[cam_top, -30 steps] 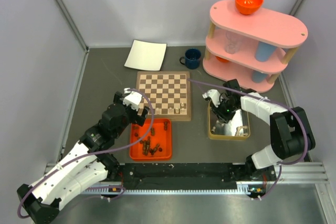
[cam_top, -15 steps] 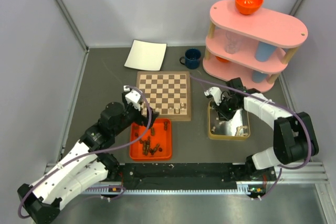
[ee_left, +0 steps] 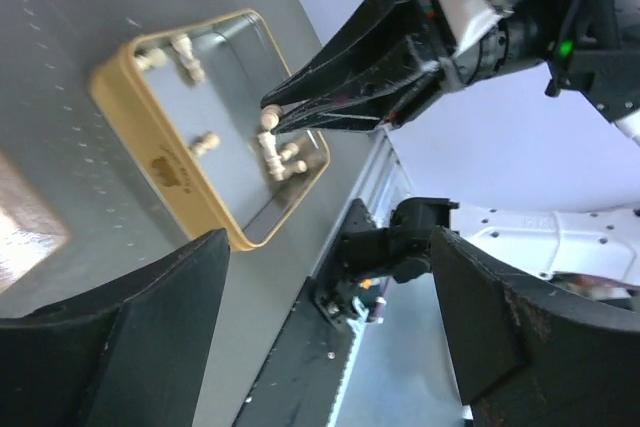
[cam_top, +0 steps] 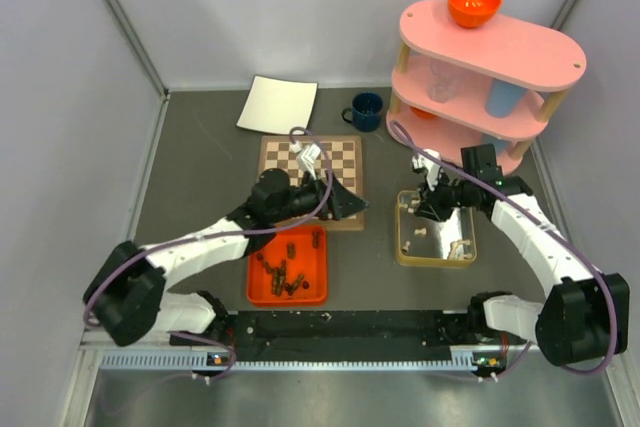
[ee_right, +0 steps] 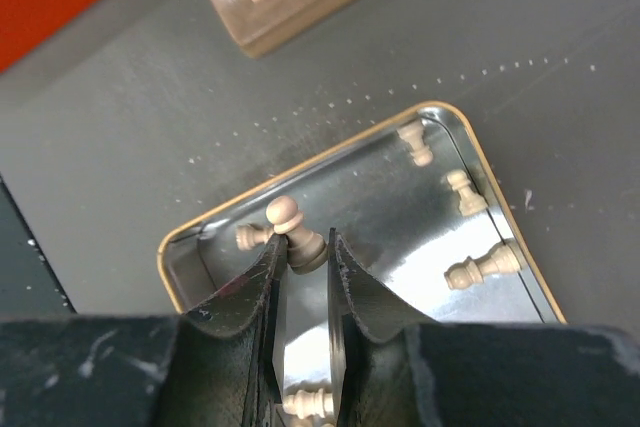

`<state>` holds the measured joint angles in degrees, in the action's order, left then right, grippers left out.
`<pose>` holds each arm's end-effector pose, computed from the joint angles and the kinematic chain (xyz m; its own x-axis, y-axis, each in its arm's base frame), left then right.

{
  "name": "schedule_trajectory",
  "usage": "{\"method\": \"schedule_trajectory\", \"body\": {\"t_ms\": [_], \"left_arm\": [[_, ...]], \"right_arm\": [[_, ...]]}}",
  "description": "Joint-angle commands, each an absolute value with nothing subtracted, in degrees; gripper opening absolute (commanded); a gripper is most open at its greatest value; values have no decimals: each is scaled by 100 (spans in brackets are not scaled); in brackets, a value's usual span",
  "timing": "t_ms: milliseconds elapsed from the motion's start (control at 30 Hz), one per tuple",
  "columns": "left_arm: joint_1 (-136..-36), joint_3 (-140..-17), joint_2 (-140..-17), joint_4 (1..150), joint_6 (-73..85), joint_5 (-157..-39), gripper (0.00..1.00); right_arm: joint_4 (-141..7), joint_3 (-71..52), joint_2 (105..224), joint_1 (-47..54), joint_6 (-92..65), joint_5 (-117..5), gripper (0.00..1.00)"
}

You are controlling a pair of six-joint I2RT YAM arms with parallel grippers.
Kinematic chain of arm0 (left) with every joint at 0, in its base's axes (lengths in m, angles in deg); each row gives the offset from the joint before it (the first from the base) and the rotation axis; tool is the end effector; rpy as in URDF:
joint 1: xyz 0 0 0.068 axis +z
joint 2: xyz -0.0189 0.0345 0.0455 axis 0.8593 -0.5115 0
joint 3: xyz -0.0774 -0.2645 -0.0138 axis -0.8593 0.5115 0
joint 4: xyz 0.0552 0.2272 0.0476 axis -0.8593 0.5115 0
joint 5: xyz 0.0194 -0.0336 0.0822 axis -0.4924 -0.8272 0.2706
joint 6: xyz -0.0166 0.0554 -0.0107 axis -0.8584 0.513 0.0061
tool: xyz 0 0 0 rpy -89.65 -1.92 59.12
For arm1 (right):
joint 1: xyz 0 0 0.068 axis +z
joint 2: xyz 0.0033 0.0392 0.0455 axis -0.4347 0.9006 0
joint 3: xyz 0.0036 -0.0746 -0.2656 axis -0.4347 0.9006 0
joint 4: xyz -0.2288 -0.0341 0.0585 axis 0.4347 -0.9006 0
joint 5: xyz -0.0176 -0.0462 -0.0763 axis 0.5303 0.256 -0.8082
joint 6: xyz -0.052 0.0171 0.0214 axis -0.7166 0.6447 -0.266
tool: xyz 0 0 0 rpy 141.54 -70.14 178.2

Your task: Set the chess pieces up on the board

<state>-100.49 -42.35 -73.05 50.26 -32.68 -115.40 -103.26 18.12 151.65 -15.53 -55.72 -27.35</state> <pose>0.1810 -0.1834 0.2785 -0.7624 -0.2530 -0.5956 0.5195 0.3095 -0.7964 0.1988 0.0611 0.2518 -0.4077 -0.5506 -0.7285 -0.8509 0.5185 0.0843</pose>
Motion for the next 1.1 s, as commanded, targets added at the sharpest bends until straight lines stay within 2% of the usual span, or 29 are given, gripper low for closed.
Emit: {"method": "schedule_trajectory", "body": {"t_ms": [0, 167, 367, 667, 933, 1067], "left_arm": [[-10265, -4887, -8205, 3673, -4538, -11925, 84], [-10493, -5257, -9250, 3224, -5022, -12005, 73], [-10687, -5749, -9885, 3408, -4961, -11935, 66], [-10898, -6207, -9973, 4708, -4179, -11566, 57], [-10951, -6295, -10017, 4964, -3986, -11504, 49], [-10959, -6356, -10061, 4938, -3985, -11565, 41]], "right_arm": [[-10287, 1796, 14825, -1619, -5631, -1877, 5], [-10296, 1814, 14702, -1610, -5605, -1586, 6], [-10296, 1796, 14658, -1610, -5578, -1235, 6], [-10305, 1770, 14666, -1618, -5543, -1155, 6], [-10305, 1769, 14640, -1610, -5526, -1111, 6], [-10313, 1770, 14649, -1619, -5526, -1120, 6]]}}
